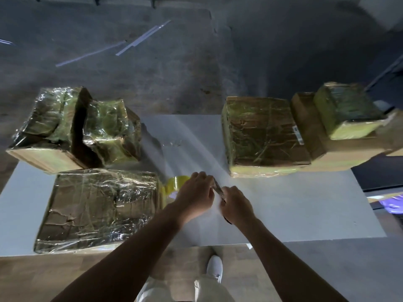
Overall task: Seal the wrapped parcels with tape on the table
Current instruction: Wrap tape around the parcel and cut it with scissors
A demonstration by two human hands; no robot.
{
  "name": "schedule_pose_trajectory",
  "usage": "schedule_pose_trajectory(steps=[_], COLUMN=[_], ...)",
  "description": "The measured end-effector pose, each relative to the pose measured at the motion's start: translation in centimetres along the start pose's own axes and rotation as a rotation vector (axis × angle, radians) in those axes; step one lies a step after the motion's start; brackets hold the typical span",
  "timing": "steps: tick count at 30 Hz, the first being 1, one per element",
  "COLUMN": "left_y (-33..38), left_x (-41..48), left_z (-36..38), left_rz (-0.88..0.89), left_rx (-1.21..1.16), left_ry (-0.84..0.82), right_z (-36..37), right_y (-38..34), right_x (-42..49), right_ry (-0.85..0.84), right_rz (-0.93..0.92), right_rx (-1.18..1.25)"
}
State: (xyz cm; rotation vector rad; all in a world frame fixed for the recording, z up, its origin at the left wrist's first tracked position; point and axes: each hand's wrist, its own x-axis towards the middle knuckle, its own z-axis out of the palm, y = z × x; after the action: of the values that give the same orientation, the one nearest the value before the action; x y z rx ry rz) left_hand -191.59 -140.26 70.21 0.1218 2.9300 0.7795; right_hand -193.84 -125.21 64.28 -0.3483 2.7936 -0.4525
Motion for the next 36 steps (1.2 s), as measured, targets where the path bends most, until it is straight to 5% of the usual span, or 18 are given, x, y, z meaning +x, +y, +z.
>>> schedule_pose_trajectory(steps=[6,19,23,30,36], left_y=[-0.1,-2.3,-3.0,-5.3,-6.6], left_x=[-0.3,-0.2,-0.3,-2.2,-2.9], left_z=[0.3,-4.0,-5.8,-7.5,-8.9], left_rz=[-0.039,-0.133,-0.164,-0.185,-0.163], left_rx=[-0.007,-0.004,-0.046,-0.150,-0.147], left_ry=[-0.028,0.101,0.166,0.330,0.350], right_z=[1.0,0.2,-1.6,-4.7,-6.5], right_y=[0.4,-0.8,-0.8,-5.1,-8.0], right_x=[-0.9,-0.7,0.3,0.9,0.4], right_ry=[-0.120,-0.184,-0.332,-0.335,-0.388], right_rz=[0.181,0.258,0.221,0.212,0.184], right_rx=[-0.169,-0.178,0.015,0.790,0.906])
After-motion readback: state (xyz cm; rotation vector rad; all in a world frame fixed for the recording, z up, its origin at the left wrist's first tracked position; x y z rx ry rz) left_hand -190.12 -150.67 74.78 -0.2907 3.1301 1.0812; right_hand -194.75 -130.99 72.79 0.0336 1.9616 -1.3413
